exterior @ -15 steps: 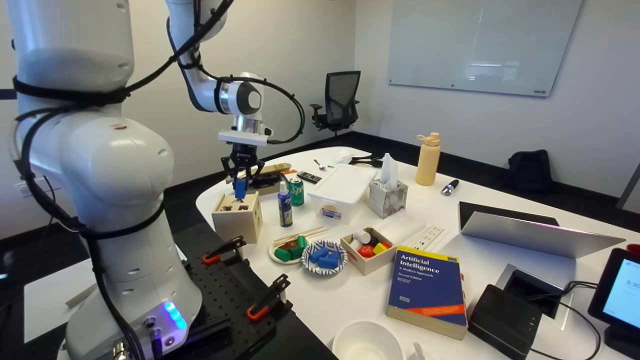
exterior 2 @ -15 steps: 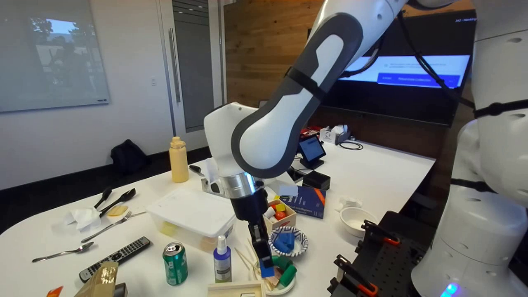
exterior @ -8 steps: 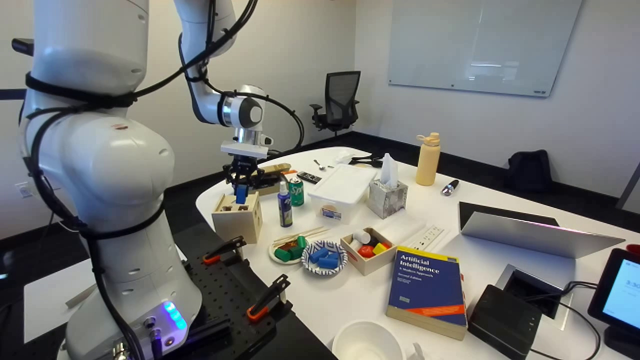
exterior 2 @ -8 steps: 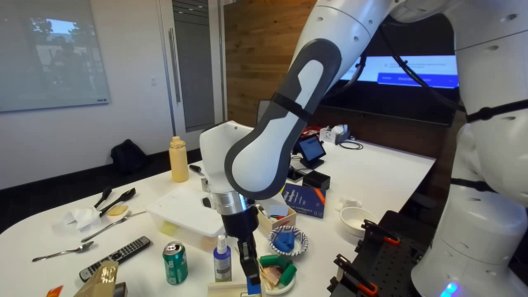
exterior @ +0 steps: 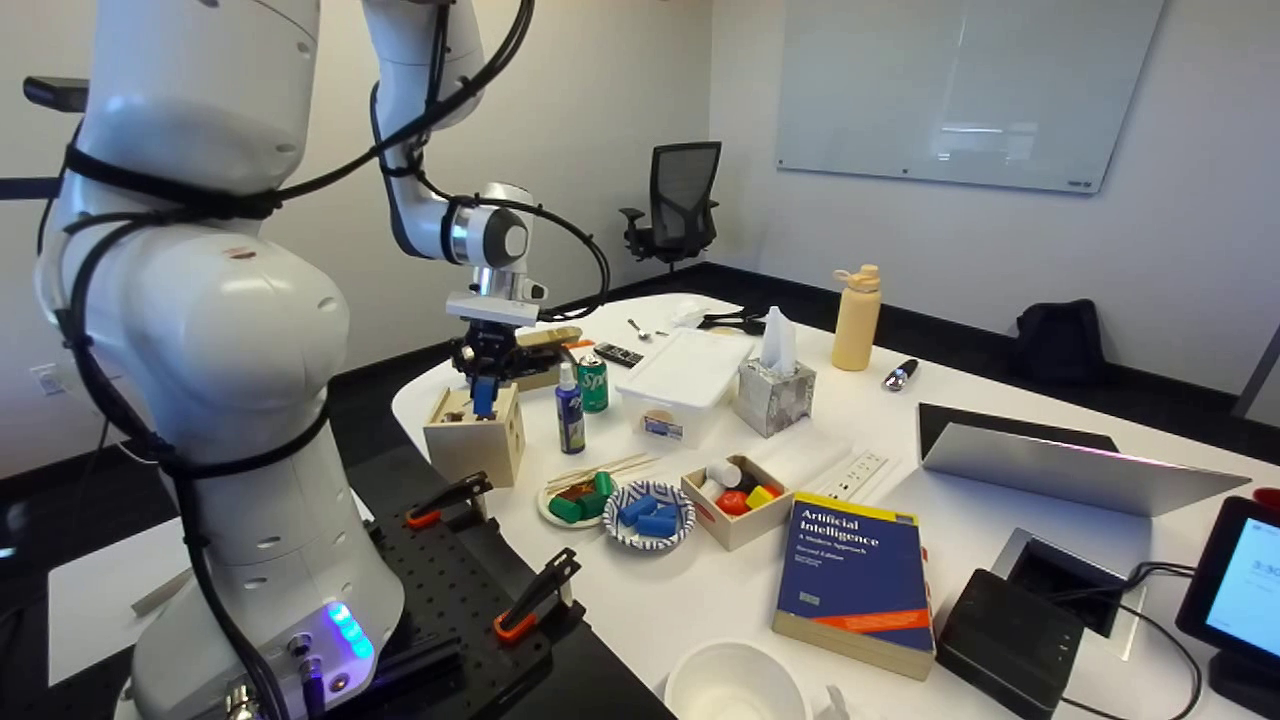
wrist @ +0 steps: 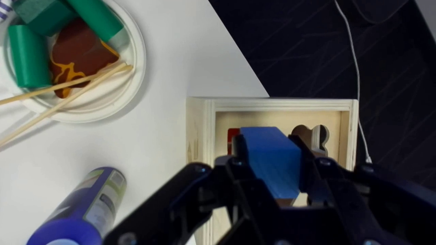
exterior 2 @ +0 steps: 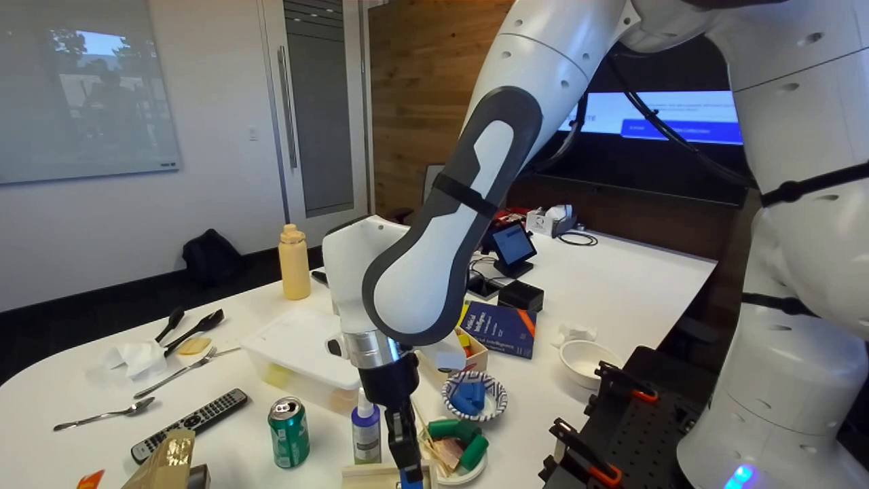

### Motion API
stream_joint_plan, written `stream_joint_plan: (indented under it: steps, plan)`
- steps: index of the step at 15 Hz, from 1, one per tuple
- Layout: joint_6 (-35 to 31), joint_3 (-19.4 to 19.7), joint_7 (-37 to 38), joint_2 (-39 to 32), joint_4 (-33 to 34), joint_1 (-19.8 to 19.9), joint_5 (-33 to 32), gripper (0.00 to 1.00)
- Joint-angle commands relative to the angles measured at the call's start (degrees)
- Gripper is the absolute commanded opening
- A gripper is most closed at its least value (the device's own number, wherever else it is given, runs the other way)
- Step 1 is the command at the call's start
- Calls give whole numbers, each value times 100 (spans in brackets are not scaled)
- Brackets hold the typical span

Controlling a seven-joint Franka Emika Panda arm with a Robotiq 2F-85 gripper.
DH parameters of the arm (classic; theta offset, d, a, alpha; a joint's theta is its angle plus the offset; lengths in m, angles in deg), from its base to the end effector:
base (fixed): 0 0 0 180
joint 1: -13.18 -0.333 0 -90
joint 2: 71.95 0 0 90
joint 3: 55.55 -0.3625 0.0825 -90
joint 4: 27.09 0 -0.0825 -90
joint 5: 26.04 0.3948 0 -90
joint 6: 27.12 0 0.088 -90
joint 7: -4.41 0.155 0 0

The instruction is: Place the blue rectangular block in the wooden box through the square cutting on the lid

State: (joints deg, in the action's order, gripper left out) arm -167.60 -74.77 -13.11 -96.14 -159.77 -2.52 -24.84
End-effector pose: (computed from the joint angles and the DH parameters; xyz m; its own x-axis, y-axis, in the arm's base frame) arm 0.4025 0.2974 0.1380 0.5997 0.7732 -0.2065 0.7429 -0.6338 -0.2156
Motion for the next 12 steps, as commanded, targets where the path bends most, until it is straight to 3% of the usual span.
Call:
stream_joint_plan:
  steps: [1,12]
  plan:
    - [-145,33,251,-194,143,-107,-196,9]
    - [-404,158,592,-374,202,-255,-596,9]
